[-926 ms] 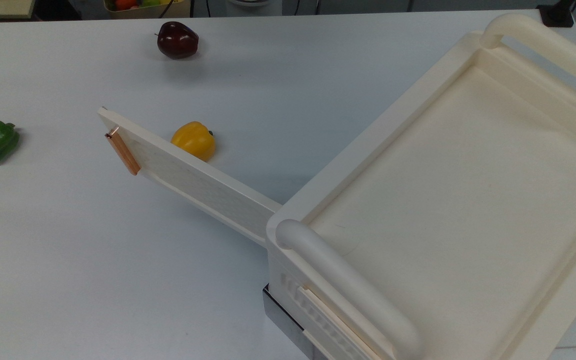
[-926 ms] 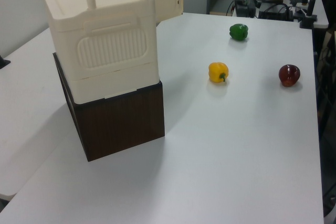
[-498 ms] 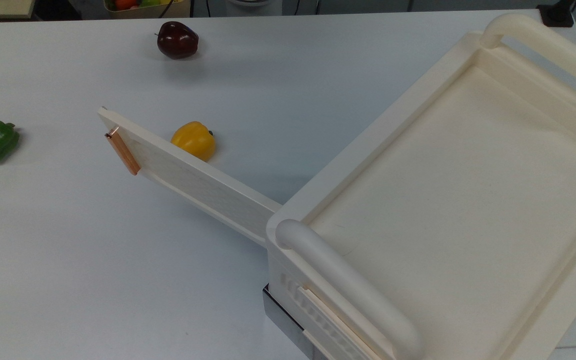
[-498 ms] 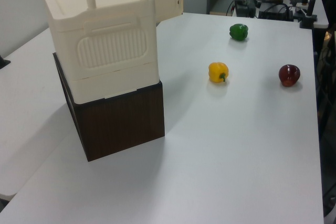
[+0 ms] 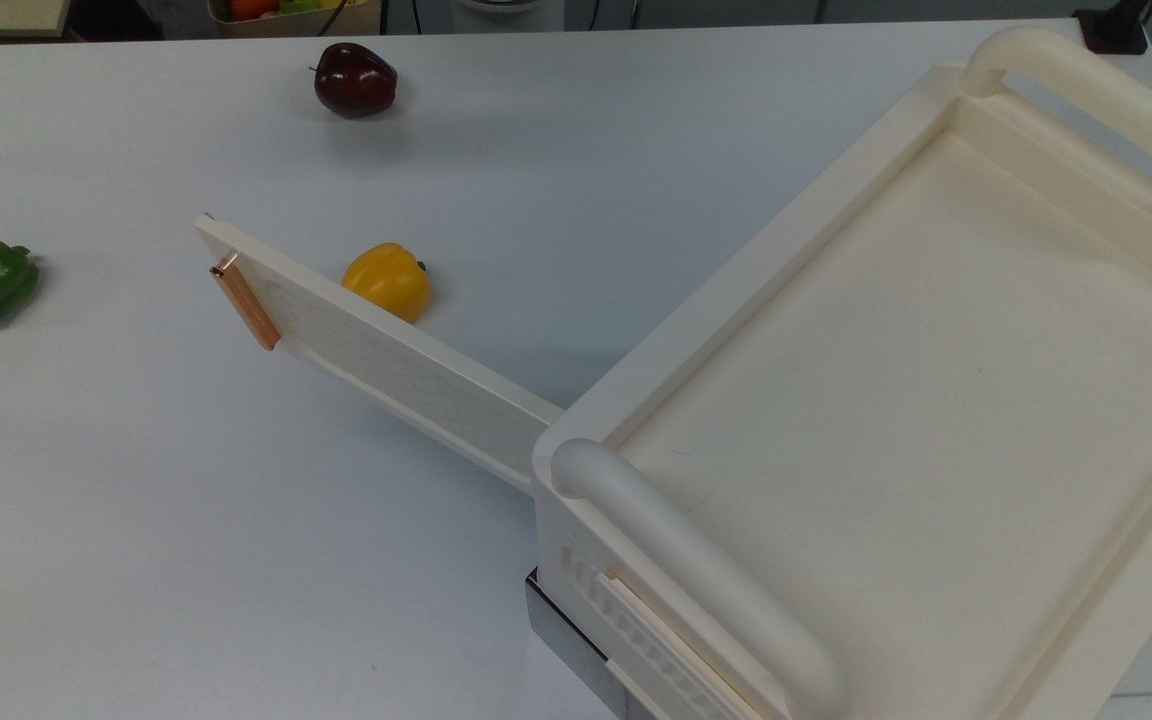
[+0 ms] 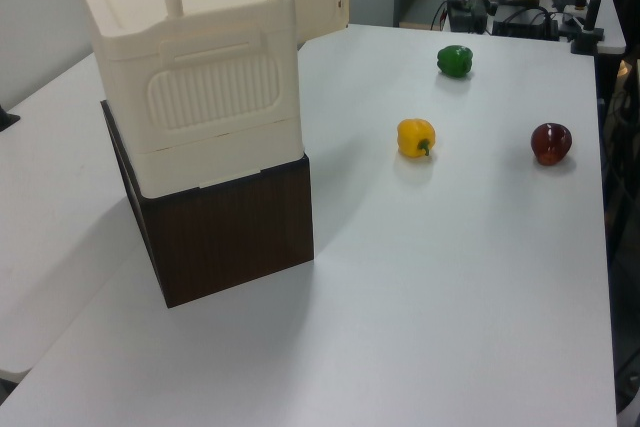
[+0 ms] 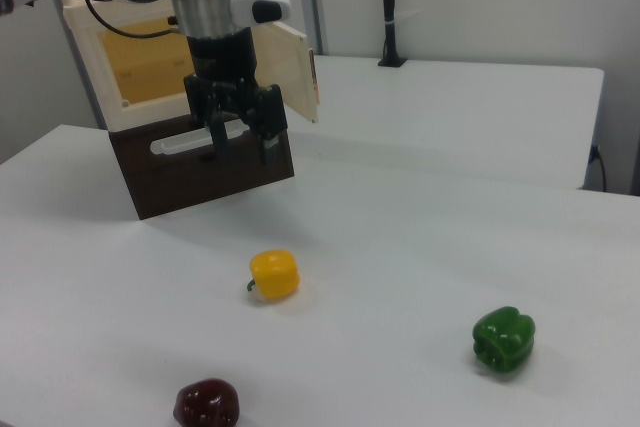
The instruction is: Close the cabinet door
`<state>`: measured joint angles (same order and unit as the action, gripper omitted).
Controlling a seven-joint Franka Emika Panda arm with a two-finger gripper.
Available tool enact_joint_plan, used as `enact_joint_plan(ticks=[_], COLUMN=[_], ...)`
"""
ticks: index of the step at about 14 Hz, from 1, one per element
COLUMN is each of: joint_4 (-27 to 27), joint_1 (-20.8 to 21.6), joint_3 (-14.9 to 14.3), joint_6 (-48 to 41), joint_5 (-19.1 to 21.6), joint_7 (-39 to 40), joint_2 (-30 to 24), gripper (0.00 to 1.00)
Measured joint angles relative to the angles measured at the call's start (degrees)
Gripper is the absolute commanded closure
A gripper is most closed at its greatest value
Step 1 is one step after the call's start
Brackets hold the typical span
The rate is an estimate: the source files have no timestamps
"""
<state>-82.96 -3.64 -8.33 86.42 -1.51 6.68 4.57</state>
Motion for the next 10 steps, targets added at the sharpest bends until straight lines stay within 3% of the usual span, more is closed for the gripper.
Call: enact_joint_plan(ticks=[2,3,6,10], joint_4=[0.0,0.0,0.1,0.1], joint_1=[0.0,0.0,-1.3,-2.4], joint_3=[0.0,0.0,-0.2,-0.3], joint_6=[-2.2,-3.8,-5.8,-2.7], joint_5=[0.0,0.2,4.4,5.4], joint_7=[3.1,5.5,13.9,20.8], joint_2=[0.0,-0.1,-0.1,-0.1], gripper=[0.91,1.0,1.0,1.0])
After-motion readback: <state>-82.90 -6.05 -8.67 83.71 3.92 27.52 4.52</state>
